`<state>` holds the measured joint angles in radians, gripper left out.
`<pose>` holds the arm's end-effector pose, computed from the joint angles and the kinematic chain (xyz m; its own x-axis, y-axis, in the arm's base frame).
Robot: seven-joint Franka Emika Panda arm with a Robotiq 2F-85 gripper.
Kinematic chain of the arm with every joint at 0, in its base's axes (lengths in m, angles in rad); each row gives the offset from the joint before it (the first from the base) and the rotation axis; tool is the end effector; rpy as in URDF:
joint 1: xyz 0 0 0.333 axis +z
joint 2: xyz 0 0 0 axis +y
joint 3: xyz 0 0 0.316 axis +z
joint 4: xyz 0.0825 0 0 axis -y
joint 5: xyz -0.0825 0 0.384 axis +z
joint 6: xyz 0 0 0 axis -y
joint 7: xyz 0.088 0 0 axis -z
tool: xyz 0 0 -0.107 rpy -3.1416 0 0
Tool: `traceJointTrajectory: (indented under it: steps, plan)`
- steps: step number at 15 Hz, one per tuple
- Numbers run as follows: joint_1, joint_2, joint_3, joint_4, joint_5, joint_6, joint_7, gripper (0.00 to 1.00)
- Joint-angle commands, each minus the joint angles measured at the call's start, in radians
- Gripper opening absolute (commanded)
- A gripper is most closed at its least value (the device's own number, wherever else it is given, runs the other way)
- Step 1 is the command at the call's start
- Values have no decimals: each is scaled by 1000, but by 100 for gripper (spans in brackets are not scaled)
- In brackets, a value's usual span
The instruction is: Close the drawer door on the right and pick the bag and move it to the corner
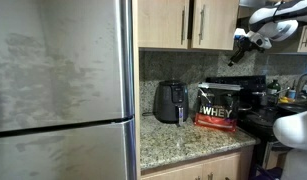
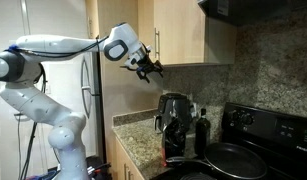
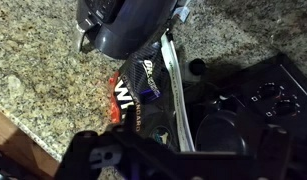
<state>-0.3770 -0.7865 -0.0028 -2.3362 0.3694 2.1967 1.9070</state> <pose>0.3309 -0.1188 0.6752 -0.5376 -0.6572 -0.5282 -0.5149 0.7520 -0.4116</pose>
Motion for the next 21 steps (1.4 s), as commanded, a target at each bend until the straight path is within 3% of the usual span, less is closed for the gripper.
traceJointTrajectory:
  steps: [1, 3, 5, 7, 9, 10, 11, 13, 14, 15, 18, 20, 21]
  plan:
    - [29, 6, -19, 8, -24, 4, 20, 100]
    - [4, 22, 29, -56, -97, 187, -35, 100]
    - [-68, 98, 80, -52, -99, 344, -72, 100]
    - [-89, 176, 109, -53, -113, 516, -116, 100]
    - [-99, 258, 119, -51, -208, 684, -78, 100]
    - [-146, 274, 143, -54, -252, 752, -50, 100]
    - [-70, 223, 94, -66, -212, 656, -62, 100]
    - [-104, 273, 111, -64, -247, 738, -53, 100]
    - [-170, 283, 143, -62, -305, 696, -52, 100]
    - [-175, 308, 135, -44, -333, 618, -68, 100]
    - [-165, 386, 95, 23, -393, 455, -50, 100]
    - [-135, 406, 62, 40, -408, 431, -25, 100]
    - [-118, 365, 52, -13, -421, 476, -24, 100]
